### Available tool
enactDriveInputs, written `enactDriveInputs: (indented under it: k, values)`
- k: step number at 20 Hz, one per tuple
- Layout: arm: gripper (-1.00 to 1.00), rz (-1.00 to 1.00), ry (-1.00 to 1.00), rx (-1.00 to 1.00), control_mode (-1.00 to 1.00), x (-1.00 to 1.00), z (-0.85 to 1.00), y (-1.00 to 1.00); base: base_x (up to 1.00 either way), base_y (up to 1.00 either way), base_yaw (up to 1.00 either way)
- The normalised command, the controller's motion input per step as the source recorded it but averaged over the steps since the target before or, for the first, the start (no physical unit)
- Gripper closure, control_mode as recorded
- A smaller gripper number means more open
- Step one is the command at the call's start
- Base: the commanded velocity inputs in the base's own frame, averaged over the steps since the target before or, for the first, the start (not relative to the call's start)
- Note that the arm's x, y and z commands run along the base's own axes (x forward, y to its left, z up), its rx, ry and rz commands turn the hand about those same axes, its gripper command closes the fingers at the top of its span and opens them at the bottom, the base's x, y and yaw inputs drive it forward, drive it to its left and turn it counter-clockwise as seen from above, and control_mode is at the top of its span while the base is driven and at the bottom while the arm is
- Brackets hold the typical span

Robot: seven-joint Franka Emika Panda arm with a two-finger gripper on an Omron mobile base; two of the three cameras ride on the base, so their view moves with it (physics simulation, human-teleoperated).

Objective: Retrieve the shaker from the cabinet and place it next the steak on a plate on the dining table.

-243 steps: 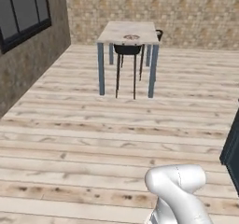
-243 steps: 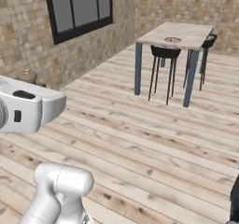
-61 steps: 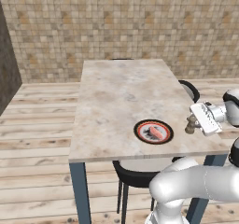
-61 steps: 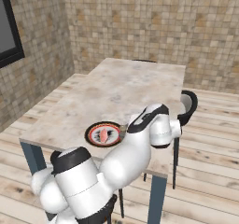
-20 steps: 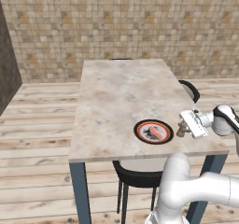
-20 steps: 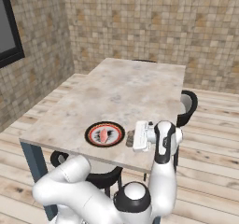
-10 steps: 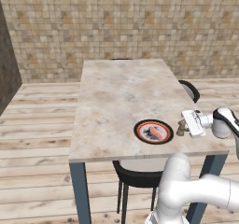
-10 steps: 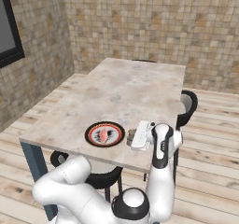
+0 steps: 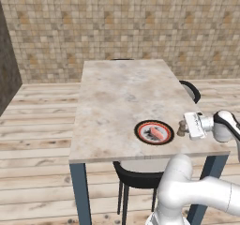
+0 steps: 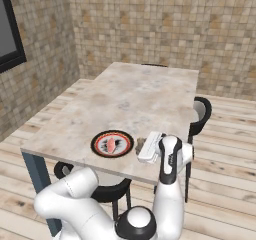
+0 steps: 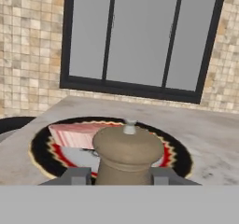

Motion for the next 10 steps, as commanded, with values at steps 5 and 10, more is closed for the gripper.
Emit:
enactDriveInputs:
  k: [5,10]
  values:
    - [-1.00,-0.01,0.00,0.00,-1.00,-0.11,0.00,-0.03,0.00,0.00,0.00]
    - [-1.00,0.00,0.00,0.01,-1.00,-0.15,0.00,-0.14,0.00,0.00,0.00]
